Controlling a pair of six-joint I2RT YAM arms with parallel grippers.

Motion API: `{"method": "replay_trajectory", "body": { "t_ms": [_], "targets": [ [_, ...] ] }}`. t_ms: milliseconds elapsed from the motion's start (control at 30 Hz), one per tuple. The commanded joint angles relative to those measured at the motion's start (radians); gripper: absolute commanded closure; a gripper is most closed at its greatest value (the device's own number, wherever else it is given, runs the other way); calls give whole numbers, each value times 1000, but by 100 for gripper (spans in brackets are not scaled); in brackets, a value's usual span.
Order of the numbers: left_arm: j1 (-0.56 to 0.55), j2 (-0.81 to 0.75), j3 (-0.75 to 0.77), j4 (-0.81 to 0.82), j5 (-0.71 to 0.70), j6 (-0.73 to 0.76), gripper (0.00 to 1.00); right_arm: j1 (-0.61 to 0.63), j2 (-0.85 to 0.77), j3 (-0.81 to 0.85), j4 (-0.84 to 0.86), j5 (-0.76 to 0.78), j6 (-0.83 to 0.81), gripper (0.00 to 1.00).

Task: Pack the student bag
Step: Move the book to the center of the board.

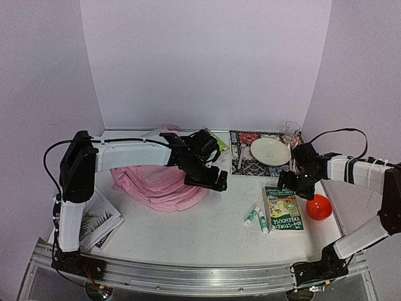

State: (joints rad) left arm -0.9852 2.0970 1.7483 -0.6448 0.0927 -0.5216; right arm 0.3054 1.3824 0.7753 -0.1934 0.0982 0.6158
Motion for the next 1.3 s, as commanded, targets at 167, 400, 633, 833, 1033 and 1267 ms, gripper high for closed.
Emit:
{"method": "replay_trajectory", "body": {
  "t_ms": [167, 400, 633, 833, 1033, 1267],
  "targets": [
    [15, -34, -157, 14, -63, -7, 1, -6, 162, -9, 37, -91, -22, 2],
    [16, -104, -307, 21, -57, -59, 1, 28, 249, 57, 105, -205, -21, 2],
    [15, -141, -287, 30, -38, -102, 1, 105, 329, 193, 136, -250, 15, 2],
    [10, -95, -144, 36, 27, -121, 1, 115, 287, 228, 128, -236, 18, 2],
    [0, -44, -28, 36, 48, -98, 3, 54, 101, 81, 95, -192, 15, 2],
    [0, 31, 57, 34, 76, -74, 3, 27, 39, -41, 71, -182, 5, 2]
  ]
}}
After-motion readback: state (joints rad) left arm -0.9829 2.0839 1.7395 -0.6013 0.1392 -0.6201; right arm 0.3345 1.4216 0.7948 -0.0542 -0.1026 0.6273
